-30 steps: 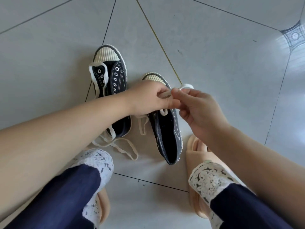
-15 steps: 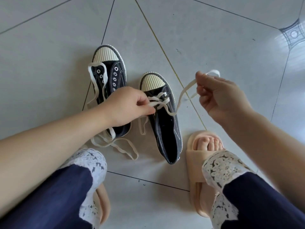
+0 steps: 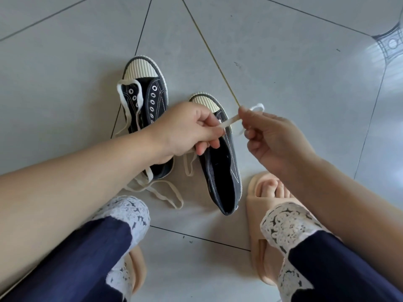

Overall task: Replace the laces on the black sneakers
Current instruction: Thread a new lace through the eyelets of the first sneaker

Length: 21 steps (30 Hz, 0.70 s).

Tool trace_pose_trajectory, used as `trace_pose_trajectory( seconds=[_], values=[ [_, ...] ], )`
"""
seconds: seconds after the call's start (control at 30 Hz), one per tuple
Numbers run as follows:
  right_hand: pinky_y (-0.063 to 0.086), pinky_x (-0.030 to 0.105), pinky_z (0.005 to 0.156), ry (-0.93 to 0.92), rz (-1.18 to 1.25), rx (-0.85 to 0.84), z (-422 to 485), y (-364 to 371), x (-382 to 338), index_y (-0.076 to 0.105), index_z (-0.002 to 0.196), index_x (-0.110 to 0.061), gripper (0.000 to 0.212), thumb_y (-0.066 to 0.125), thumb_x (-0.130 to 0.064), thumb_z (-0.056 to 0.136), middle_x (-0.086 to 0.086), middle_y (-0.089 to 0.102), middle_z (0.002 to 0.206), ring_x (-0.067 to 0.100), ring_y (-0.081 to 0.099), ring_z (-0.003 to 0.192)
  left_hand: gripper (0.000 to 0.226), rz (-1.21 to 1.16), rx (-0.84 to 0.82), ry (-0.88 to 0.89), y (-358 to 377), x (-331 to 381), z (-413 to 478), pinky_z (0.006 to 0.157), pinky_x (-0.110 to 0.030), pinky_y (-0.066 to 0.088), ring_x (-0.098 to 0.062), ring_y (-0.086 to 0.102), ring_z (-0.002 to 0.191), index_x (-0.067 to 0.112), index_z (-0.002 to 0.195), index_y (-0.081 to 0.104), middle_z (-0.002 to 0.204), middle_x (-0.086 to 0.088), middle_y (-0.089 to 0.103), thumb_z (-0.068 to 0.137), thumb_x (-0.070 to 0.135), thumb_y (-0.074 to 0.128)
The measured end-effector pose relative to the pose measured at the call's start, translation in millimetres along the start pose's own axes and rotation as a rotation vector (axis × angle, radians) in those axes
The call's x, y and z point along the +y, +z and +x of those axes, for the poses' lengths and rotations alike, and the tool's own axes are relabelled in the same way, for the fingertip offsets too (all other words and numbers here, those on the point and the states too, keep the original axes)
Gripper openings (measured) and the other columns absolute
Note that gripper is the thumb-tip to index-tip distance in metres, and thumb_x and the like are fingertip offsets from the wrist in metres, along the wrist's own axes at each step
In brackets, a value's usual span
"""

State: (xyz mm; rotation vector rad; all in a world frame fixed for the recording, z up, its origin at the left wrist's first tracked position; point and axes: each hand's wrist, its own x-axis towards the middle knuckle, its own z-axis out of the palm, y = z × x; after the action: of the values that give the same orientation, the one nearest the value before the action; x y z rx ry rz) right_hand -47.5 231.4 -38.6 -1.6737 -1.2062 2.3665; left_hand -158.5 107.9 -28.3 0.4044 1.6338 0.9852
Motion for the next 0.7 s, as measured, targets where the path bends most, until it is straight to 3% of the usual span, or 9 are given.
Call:
trace_pose_trajectory(
  seconds=[0.07, 0.1, 0.13, 0.23, 0.33, 0.5, 0.6, 0.7],
  values=[
    [0.027, 0.013, 0.036, 0.003, 0.057, 0.045, 3.1, -3.4, -5.0, 0.057, 0.068, -0.015, 0.017, 0.072, -0.016, 0.077, -0.005, 0.052, 0.057, 0.002, 0.040, 0.043, 0.006, -0.004, -0.025, -0.020, -9.6, -1.9, -5.0, 0.061, -0.038, 0.055, -0.005, 0.047, 0.036, 0.002, 0.078, 0.060, 0.055, -0.002, 0.065, 0.081, 0.006, 0.063],
    [0.027, 0.013, 0.036, 0.002, 0.078, 0.059, 4.3, -5.2, -7.8, 0.057, 0.067, -0.016, 0.018, 0.072, -0.015, 0.078, -0.005, 0.052, 0.056, 0.002, 0.041, 0.043, 0.006, 0.019, -0.050, -0.017, -14.0, -2.4, -7.4, 0.068, -0.051, 0.051, -0.007, 0.049, 0.037, 0.003, 0.077, 0.061, 0.056, -0.004, 0.066, 0.078, 0.008, 0.065],
    [0.027, 0.013, 0.036, 0.002, 0.098, 0.065, 5.1, -6.6, -10.2, 0.056, 0.065, -0.017, 0.020, 0.072, -0.014, 0.078, -0.005, 0.052, 0.055, 0.002, 0.042, 0.042, 0.009, 0.049, -0.085, -0.009, -17.9, -2.4, -9.9, 0.064, -0.051, 0.049, -0.007, 0.050, 0.038, 0.005, 0.075, 0.062, 0.057, -0.004, 0.067, 0.074, 0.012, 0.067],
    [0.028, 0.012, 0.036, 0.027, 0.165, 0.090, 6.0, -8.3, -12.6, 0.056, 0.064, -0.016, 0.021, 0.072, -0.013, 0.076, -0.006, 0.052, 0.051, 0.001, 0.045, 0.040, 0.023, 0.143, -0.193, -0.020, -28.7, -5.7, -13.1, 0.048, -0.024, 0.043, -0.008, 0.056, 0.045, 0.006, 0.072, 0.063, 0.061, -0.006, 0.069, 0.061, 0.025, 0.067],
    [0.031, 0.011, 0.036, 0.048, 0.186, 0.128, 6.7, -10.1, -11.2, 0.056, 0.069, -0.012, 0.018, 0.072, -0.011, 0.076, -0.006, 0.054, 0.049, 0.001, 0.049, 0.040, 0.005, 0.233, -0.256, -0.050, -40.3, -16.3, -14.5, 0.054, -0.016, 0.049, -0.013, 0.063, 0.056, 0.010, 0.067, 0.068, 0.065, -0.008, 0.070, 0.067, 0.014, 0.071],
    [0.032, 0.011, 0.036, 0.037, 0.159, 0.165, 9.1, -13.9, -8.9, 0.057, 0.068, -0.013, 0.018, 0.071, -0.012, 0.078, -0.006, 0.054, 0.049, 0.001, 0.052, 0.042, 0.011, 0.375, -0.344, -0.129, -51.7, -27.6, -18.6, 0.062, -0.009, 0.047, -0.008, 0.067, 0.073, 0.023, 0.066, 0.072, 0.073, 0.001, 0.072, 0.072, 0.013, 0.073],
    [0.033, 0.011, 0.036, 0.037, 0.098, 0.074, 5.6, -6.2, 1.2, 0.059, 0.067, -0.015, 0.017, 0.071, -0.014, 0.079, -0.006, 0.054, 0.053, 0.001, 0.051, 0.044, 0.007, 0.556, -0.289, -0.073, -44.6, -15.7, -12.7, 0.064, -0.005, 0.045, 0.006, 0.062, 0.071, 0.031, 0.076, 0.071, 0.078, 0.017, 0.070, 0.069, 0.030, 0.074],
    [0.034, 0.011, 0.038, 0.022, 0.035, -0.010, -2.0, 4.5, 11.3, 0.063, 0.063, -0.017, 0.018, 0.072, -0.017, 0.078, -0.005, 0.055, 0.055, 0.001, 0.052, 0.047, 0.025, 0.547, -0.058, 0.069, -27.4, -0.6, 0.0, 0.072, -0.011, 0.046, 0.006, 0.062, 0.080, 0.033, 0.087, 0.067, 0.085, 0.015, 0.070, 0.072, 0.052, 0.062]
  ],
)
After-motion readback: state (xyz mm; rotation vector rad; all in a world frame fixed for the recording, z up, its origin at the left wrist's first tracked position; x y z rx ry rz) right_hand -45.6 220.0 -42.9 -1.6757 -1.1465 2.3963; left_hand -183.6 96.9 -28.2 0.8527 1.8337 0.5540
